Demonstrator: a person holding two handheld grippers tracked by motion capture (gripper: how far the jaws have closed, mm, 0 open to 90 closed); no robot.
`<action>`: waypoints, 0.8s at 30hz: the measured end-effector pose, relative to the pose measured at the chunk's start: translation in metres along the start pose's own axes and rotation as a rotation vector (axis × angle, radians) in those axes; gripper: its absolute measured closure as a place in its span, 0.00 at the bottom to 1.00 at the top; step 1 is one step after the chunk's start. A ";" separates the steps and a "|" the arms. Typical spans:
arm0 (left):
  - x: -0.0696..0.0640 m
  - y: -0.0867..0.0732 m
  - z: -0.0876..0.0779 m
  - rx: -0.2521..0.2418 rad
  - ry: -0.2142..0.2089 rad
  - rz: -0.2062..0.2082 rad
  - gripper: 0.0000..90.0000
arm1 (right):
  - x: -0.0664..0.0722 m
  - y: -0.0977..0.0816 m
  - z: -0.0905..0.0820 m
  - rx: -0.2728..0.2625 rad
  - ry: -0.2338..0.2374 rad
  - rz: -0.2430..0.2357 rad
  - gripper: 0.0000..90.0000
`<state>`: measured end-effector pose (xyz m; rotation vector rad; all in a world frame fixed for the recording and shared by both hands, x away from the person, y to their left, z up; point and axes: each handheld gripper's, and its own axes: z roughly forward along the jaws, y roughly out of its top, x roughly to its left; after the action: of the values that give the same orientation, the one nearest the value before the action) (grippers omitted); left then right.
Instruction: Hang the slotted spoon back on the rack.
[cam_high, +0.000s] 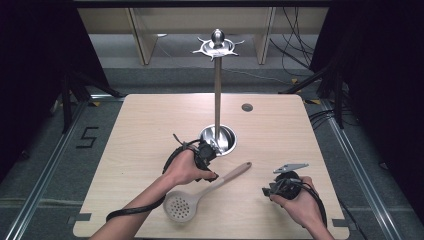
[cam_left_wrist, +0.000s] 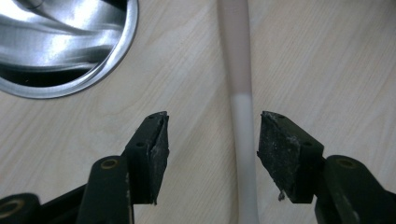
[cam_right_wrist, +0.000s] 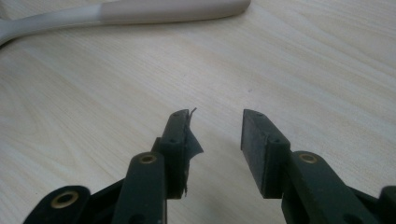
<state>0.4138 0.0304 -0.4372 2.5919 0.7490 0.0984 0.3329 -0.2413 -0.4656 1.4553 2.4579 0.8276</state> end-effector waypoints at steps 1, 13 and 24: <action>-0.001 0.001 0.001 0.001 -0.004 -0.003 0.47 | 0.000 0.000 0.000 0.001 -0.001 -0.003 0.70; -0.003 0.013 0.015 0.050 -0.016 0.034 0.47 | 0.001 0.000 0.001 0.003 0.001 -0.001 0.69; -0.004 0.020 0.029 0.087 -0.025 0.038 0.50 | 0.002 -0.001 0.003 0.000 0.003 -0.010 0.69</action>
<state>0.4255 0.0017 -0.4543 2.6854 0.7096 0.0453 0.3324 -0.2389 -0.4682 1.4412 2.4653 0.8281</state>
